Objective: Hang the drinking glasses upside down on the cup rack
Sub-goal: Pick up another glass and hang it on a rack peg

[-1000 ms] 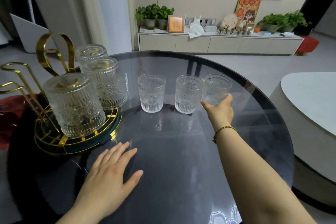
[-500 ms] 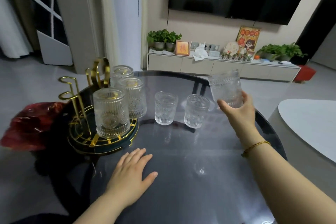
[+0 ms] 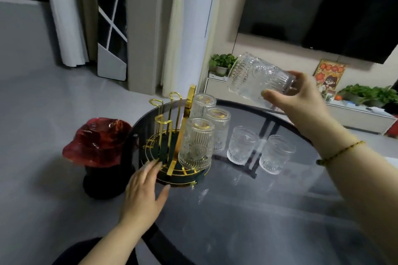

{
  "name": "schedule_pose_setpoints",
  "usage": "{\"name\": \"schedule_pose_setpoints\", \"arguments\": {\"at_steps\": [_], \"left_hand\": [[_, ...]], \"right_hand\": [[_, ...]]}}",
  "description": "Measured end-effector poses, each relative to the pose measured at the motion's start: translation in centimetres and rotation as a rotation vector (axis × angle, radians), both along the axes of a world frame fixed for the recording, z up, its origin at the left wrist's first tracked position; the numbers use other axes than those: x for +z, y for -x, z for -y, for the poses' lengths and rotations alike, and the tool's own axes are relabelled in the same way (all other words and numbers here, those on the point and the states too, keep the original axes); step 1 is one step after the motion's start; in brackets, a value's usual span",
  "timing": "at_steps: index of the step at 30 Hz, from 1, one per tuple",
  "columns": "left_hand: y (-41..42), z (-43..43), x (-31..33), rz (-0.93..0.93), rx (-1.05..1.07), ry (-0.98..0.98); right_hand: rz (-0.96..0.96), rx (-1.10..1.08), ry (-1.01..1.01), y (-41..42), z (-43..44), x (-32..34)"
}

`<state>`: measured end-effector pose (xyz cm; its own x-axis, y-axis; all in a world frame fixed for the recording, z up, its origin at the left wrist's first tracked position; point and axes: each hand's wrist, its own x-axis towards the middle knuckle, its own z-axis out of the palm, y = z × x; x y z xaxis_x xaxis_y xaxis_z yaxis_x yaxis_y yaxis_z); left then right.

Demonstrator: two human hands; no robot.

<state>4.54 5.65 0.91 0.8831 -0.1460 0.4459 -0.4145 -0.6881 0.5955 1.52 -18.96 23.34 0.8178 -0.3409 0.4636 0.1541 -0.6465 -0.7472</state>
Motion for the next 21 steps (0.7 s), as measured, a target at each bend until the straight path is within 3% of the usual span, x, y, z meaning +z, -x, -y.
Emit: {"name": "schedule_pose_setpoints", "arguments": {"at_steps": [3,10,14,21], "left_hand": [[-1.3,-0.7,-1.2,-0.051,-0.021,-0.099],[-1.6,-0.8,-1.6,0.023,-0.073,-0.276],[-1.1,-1.2,0.2,-0.11,-0.135,-0.293],[-1.6,-1.5,0.2,-0.148,-0.112,-0.262]], "right_hand": [[-0.013,0.048,0.039,-1.9,-2.7,1.6],[-0.042,0.127,0.273,-8.3,-8.2,4.9],[-0.211,0.132,0.511,-12.9,-11.2,5.9],[-0.509,0.13,0.802,-17.8,-13.2,5.3]]}}
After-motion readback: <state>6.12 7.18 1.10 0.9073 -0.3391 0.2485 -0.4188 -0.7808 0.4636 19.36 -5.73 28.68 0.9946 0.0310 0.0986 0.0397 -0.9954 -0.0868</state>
